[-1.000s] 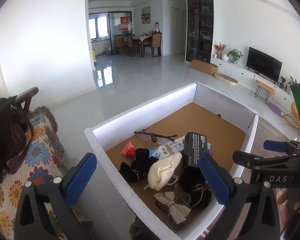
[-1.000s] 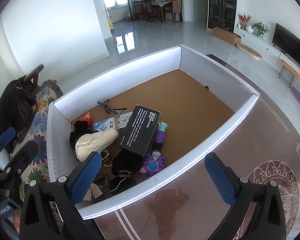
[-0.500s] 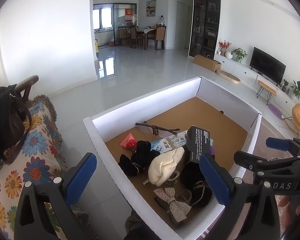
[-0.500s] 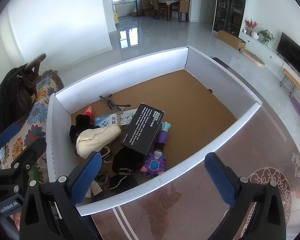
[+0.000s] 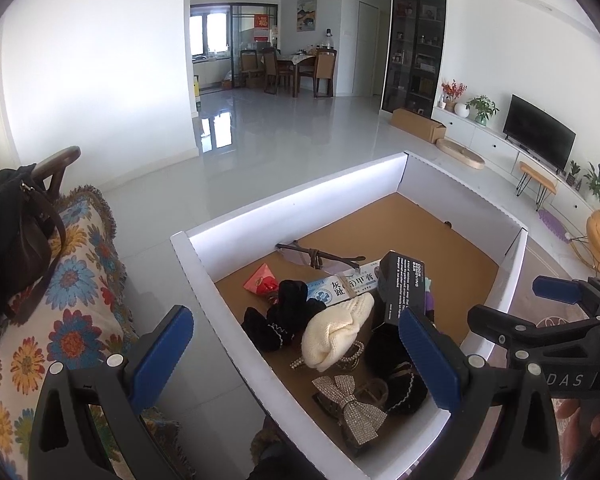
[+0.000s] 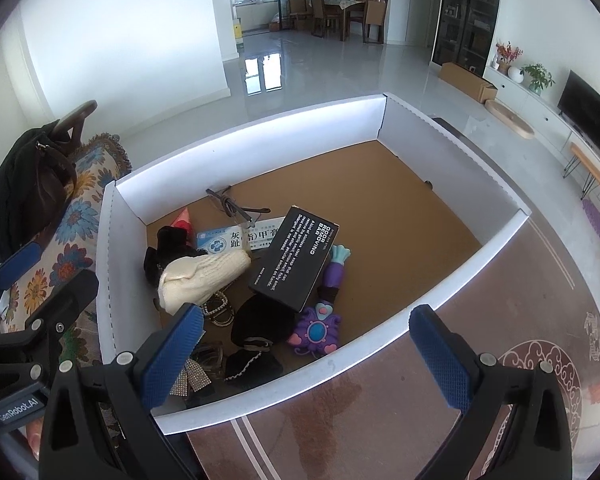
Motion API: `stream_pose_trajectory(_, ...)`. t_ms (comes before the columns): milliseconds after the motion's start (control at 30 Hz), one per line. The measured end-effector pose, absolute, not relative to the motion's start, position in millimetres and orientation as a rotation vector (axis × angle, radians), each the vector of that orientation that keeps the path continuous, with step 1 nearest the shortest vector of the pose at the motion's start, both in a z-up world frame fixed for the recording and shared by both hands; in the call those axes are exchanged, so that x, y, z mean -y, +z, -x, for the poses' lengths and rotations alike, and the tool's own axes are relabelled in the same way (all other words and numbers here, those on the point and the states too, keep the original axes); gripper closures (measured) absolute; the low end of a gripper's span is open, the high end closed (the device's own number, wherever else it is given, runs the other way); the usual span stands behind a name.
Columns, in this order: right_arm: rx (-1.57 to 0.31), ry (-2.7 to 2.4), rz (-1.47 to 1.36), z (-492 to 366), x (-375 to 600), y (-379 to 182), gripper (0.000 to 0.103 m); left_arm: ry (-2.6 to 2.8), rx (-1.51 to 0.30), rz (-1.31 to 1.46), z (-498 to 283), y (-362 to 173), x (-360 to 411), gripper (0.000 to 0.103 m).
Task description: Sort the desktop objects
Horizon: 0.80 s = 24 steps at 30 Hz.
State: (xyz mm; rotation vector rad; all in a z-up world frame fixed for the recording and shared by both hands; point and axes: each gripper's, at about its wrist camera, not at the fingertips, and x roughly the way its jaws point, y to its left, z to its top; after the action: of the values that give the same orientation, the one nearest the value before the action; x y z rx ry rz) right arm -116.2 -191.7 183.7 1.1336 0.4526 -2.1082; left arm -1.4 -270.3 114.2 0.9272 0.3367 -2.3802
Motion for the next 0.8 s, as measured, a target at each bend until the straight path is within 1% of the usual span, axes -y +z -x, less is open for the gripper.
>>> stream_pose_trajectory(800, -0.460, -2.101, -1.134, 114.3, 193.7, 183.3, 0.000, -2.380, -0.318, -0.926, 0.3, 112.9, 269.7, 0.000)
